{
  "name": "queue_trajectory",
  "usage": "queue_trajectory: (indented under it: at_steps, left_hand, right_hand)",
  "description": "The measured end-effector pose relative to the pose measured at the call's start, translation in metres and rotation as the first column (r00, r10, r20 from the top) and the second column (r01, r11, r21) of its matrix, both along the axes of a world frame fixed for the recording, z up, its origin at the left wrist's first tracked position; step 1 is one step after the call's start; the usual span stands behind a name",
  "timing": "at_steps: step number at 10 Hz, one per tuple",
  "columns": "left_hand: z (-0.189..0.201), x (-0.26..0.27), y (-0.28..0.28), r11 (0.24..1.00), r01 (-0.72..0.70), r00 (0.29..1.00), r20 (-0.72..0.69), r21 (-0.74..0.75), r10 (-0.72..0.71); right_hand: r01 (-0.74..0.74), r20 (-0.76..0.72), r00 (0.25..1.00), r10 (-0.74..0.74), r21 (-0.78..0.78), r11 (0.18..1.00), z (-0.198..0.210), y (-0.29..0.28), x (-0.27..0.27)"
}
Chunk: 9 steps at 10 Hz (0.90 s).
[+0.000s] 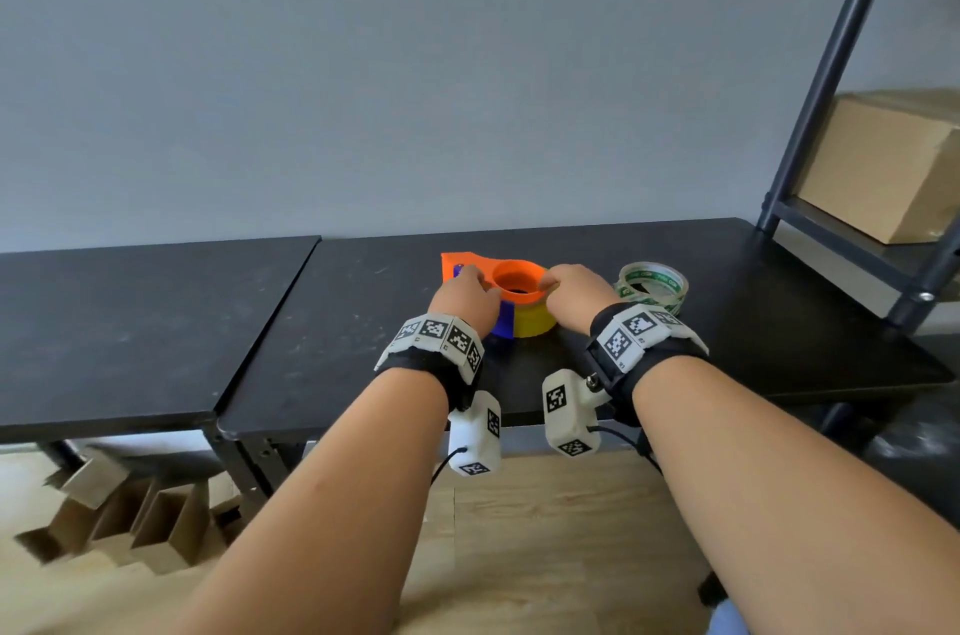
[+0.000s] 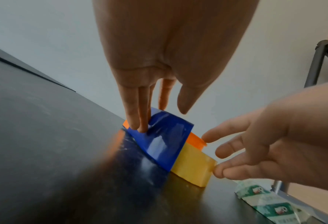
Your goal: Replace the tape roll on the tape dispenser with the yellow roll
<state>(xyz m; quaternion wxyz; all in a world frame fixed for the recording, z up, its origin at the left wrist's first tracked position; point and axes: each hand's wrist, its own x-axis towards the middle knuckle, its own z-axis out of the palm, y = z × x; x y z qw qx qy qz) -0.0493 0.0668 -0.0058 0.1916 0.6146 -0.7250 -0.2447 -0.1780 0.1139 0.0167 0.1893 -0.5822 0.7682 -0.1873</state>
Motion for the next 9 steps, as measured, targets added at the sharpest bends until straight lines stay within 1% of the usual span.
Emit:
queue_trajectory:
  at_steps: [1, 2, 4, 7, 8, 9]
  left_hand:
    - [-0.001, 0.005, -0.014, 0.999, -0.045, 0.999, -0.016, 0.016, 0.046]
    - [-0.002, 0.009, -0.024, 0.998, -0.043, 0.999, -0.005, 0.044, 0.044]
    - [-0.003, 0.013, -0.051, 0.994, 0.097, 0.985, 0.137, 0.056, -0.104]
    - [0.009, 0.018, -0.05, 0.995, 0.097, 0.976, 0.196, 0.008, -0.097]
    - [0.012, 0.022, -0.036, 0.994, 0.106, 0.96, 0.261, -0.004, -0.101]
    - [0.009, 0.026, -0.035, 0.994, 0.106, 0.941, 0.323, 0.0, -0.1]
  right_hand:
    - [-0.053, 0.056, 0.997, 0.054, -0.011, 0.999, -0.003, -0.006, 0.008]
    - [-0.061, 0.09, 0.994, 0.062, -0.018, 0.998, -0.007, -0.014, 0.015]
    - [-0.051, 0.259, 0.964, 0.054, -0.016, 0.999, -0.014, -0.041, 0.028]
    - [-0.045, 0.284, 0.958, 0.049, -0.02, 0.999, -0.016, -0.049, 0.031]
    - [-0.029, 0.239, 0.97, 0.043, -0.062, 0.998, -0.018, -0.039, 0.027]
    - [-0.032, 0.099, 0.994, 0.043, -0.105, 0.994, -0.015, -0.028, 0.024]
